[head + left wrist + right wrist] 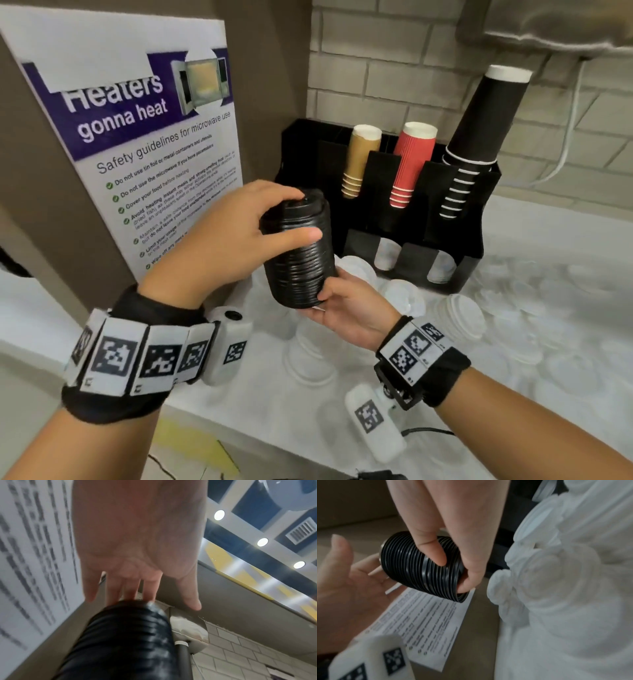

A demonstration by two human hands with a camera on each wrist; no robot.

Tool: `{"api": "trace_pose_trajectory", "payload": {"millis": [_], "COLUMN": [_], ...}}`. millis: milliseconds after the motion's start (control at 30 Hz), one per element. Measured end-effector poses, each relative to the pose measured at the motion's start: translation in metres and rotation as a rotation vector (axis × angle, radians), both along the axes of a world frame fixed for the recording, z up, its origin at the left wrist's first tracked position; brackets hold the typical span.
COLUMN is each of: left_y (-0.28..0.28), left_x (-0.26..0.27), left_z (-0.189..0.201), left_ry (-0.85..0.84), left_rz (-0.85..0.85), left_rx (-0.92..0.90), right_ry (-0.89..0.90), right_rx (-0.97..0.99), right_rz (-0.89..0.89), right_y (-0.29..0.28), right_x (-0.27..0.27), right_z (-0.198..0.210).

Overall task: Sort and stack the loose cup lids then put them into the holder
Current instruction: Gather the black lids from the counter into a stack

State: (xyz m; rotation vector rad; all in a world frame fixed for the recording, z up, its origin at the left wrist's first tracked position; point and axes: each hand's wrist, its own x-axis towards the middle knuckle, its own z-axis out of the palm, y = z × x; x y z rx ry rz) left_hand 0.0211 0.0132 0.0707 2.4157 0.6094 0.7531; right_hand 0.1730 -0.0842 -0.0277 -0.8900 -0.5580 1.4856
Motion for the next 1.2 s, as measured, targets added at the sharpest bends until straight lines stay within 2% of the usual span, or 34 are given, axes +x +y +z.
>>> {"api": "trace_pose_trajectory", "payload": {"millis": [167,333,400,567,667,767,867,1067,1200], "left_y": [-0.006,-0.004,-0.003,-0.005,-0.004,-0.003,-0.001,0.003,0.004], "left_x": [-0.023,-0.032,-0.032,-0.030,-0.029,-0.029,-0.029,-0.029,-0.030], "left_z": [0.006,0.003,-0.002,-0.006,-0.004,-0.004,-0.005,-0.008,-0.008], "left_ry": [0.330,0.606,0.629,0.655,0.667,0.671,0.684,0.653,0.654], "left_rz": [0.175,0.208,0.208,0.176,0.164,0.161,0.157,0.144,0.149], "left_rx": [-0.003,-0.065,-0.095,-0.096,-0.101,-0.116,-0.127,-0.156,-0.128], "right_ry": [-0.080,-0.135,-0.161,-0.199,-0.402,-0.636,-0.817,-0.970,-0.976], "right_rx": [-0.082,-0.191,-0.205,-0.310,-0.401,-0.424,-0.438,-0.400,-0.396], "right_rz": [0.157,0.240,0.273,0.208,0.307,0.468,0.555,0.553,0.546], "right_y": [0.009,0.020,0.022,0.027,0.028,0.025,0.024,0.027,0.025], "right_x": [-0.027,-0.043,-0.049,-0.059,-0.059,-0.059,-0.062,-0.053,-0.053], "right_z": [-0.017,-0.034,-0.036,-0.040,-0.038,-0.031,-0.026,-0.013,-0.008]}}
